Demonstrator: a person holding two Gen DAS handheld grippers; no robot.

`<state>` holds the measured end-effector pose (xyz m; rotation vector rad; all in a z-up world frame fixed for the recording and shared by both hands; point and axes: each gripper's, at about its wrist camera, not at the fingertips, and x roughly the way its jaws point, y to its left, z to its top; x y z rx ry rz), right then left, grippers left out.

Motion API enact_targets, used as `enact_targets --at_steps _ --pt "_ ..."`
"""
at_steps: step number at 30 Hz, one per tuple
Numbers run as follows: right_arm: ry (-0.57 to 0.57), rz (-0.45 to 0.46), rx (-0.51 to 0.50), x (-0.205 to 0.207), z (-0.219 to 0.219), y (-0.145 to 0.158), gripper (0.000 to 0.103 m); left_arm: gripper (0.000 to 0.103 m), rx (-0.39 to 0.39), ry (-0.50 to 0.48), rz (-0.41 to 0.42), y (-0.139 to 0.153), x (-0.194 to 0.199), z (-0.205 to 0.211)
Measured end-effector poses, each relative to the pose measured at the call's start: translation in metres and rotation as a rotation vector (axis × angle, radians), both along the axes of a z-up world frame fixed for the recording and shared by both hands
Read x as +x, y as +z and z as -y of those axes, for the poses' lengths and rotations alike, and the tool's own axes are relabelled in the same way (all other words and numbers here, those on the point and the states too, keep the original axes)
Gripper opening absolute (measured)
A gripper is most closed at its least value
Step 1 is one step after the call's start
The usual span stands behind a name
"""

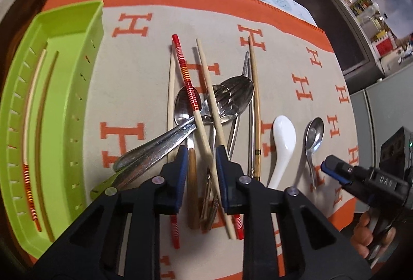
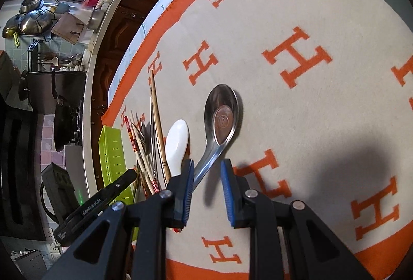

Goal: Organize utensils
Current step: 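Grasp a red-banded chopstick with the left tool while the right tool lowers toward chopsticks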

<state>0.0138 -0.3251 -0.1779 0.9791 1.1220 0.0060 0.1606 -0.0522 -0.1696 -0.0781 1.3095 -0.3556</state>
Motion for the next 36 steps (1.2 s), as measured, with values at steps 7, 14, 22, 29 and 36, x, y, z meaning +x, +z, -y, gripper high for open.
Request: enact_targets --at_steps 7,14,22,29,36 --pt "0.006 0.017 -0.011 0.001 0.000 0.003 0.022 0.013 -0.012 -0.014 -0.019 -0.006 0.008 0.009" --pt "0.010 0.035 -0.026 0.001 0.000 0.009 0.022 0.009 0.008 -0.021 -0.038 -0.012 0.011 0.016" --pt "0.021 0.047 -0.030 0.004 -0.005 0.012 0.022 0.009 0.018 -0.015 -0.056 -0.017 0.012 0.015" --pt "0.024 0.055 -0.047 0.004 -0.008 0.017 0.022 0.004 0.022 -0.009 -0.063 -0.023 0.015 0.020" --pt "0.085 0.075 -0.083 0.014 -0.028 0.028 0.022 0.003 0.001 0.006 -0.043 -0.013 0.010 0.010"
